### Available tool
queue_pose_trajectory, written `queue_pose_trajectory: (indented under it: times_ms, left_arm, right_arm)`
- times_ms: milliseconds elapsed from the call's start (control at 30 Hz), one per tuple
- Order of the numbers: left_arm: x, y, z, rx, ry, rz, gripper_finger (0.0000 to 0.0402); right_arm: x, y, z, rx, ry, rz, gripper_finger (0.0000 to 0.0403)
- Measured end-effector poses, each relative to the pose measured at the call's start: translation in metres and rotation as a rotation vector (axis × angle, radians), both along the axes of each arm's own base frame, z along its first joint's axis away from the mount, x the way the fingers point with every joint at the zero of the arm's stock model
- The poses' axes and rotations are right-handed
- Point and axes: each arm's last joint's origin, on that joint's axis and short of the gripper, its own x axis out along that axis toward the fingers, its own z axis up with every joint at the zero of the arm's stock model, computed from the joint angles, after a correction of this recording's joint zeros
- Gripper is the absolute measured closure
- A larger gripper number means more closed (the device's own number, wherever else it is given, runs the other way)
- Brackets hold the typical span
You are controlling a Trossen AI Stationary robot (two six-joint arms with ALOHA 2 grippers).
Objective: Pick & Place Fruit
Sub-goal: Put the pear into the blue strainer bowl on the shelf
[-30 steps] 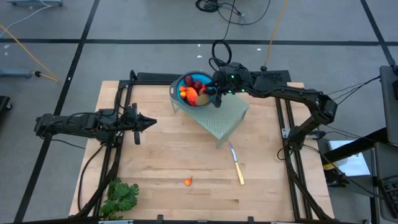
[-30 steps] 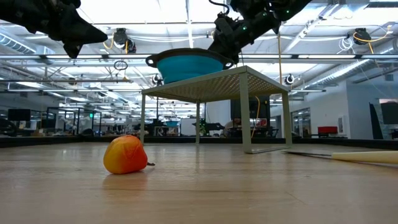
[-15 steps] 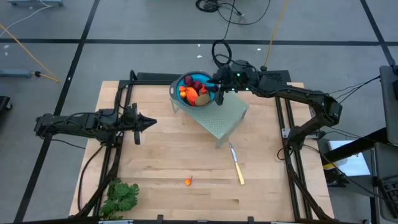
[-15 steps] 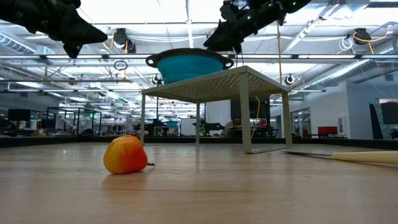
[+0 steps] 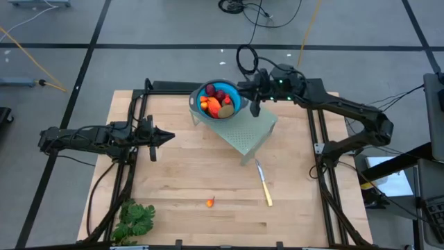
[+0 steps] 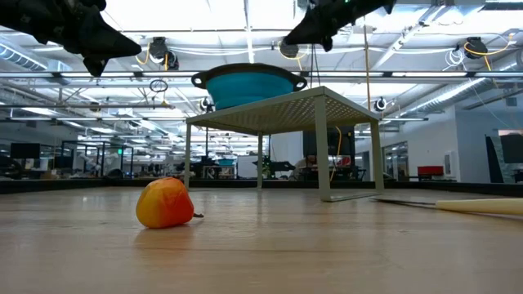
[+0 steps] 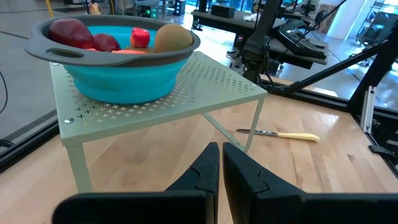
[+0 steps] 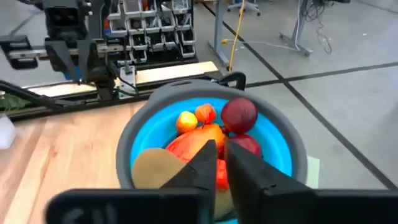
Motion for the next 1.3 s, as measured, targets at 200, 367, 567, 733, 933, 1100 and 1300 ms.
queue_pose_trajectory:
  times_ms: [200, 367, 567, 733, 933, 1100, 1300]
  left_arm:
    - [0.0, 0.0, 0.0, 0.005, 0.002, -0.001, 0.0382]
    - [0.0, 0.0, 0.0, 0.025, 0.006, -0.006, 0.0382]
    - [0.0, 0.0, 0.0, 0.03, 0.007, -0.007, 0.0382]
    - [0.0, 0.0, 0.0, 0.05, 0.01, -0.011, 0.0382]
    - [0.0, 0.0, 0.0, 0.05, 0.011, -0.01, 0.0382]
    - [0.0, 0.0, 0.0, 0.05, 0.01, -0.01, 0.0382]
    - [0.0, 0.0, 0.0, 0.05, 0.01, -0.011, 0.0382]
  right_arm:
    - [-0.011, 0.006, 0.005, -0.007, 0.026, 0.007, 0.0395]
    - [-0.018, 0.011, 0.014, -0.014, -0.006, 0.008, 0.0401]
    - [-0.029, 0.016, 0.019, -0.004, -0.001, 0.004, 0.0402]
    - [-0.037, 0.021, 0.02, 0.014, 0.01, 0.002, 0.0402]
    - [-0.053, 0.031, 0.01, 0.029, -0.034, 0.0, 0.0402]
    - [-0.072, 0.041, -0.003, 0.044, -0.117, -0.007, 0.0403]
    - [-0.097, 0.053, -0.023, 0.059, -0.125, -0.008, 0.0403]
